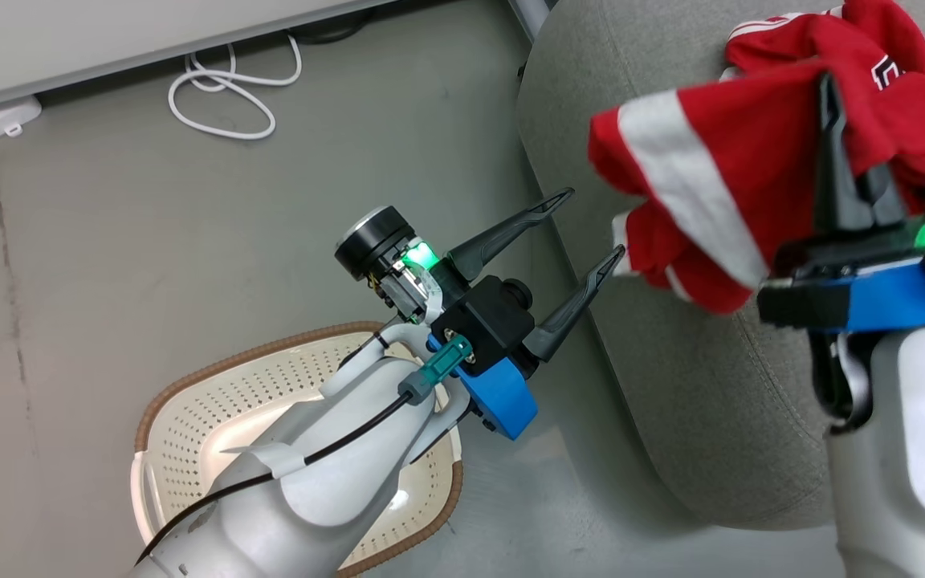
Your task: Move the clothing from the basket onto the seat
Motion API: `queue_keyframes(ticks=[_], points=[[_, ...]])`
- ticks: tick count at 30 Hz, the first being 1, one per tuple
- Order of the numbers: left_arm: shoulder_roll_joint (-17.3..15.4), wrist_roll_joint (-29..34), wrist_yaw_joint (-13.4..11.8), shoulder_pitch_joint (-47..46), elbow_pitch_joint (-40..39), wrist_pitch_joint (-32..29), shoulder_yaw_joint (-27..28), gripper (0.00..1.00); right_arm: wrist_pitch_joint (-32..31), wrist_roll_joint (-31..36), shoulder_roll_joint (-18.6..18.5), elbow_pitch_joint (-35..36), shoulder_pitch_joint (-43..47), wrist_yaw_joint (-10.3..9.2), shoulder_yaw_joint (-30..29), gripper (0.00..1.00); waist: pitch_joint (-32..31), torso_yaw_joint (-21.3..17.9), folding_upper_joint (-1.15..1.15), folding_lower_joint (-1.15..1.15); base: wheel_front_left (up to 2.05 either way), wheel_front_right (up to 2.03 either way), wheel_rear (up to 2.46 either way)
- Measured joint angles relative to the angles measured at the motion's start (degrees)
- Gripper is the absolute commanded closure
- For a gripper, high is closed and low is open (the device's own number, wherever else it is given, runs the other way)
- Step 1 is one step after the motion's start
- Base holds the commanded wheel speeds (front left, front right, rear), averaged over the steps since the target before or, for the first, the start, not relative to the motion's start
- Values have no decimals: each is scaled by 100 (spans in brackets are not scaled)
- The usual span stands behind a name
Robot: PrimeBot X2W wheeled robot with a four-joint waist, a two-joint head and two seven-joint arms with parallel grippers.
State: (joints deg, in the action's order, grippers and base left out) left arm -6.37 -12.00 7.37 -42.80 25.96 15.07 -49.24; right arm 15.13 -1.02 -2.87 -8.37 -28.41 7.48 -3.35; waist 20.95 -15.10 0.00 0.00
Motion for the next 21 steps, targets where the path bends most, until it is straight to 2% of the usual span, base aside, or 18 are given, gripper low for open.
queue_keyframes(ticks=[5,12,21], points=[[-8,35,0,-97,-16,0,-19,0,0,19,-126,166,-584,1,-192,100,218,35,0,0,0,0,0],[-12,68,0,-318,-65,0,-52,0,0,63,-617,272,-1546,1,-657,100,628,173,0,0,0,0,0],[-82,188,0,-606,-104,0,-70,0,0,142,-1655,250,-2620,1,-1630,100,1314,351,0,1,0,0,0]])
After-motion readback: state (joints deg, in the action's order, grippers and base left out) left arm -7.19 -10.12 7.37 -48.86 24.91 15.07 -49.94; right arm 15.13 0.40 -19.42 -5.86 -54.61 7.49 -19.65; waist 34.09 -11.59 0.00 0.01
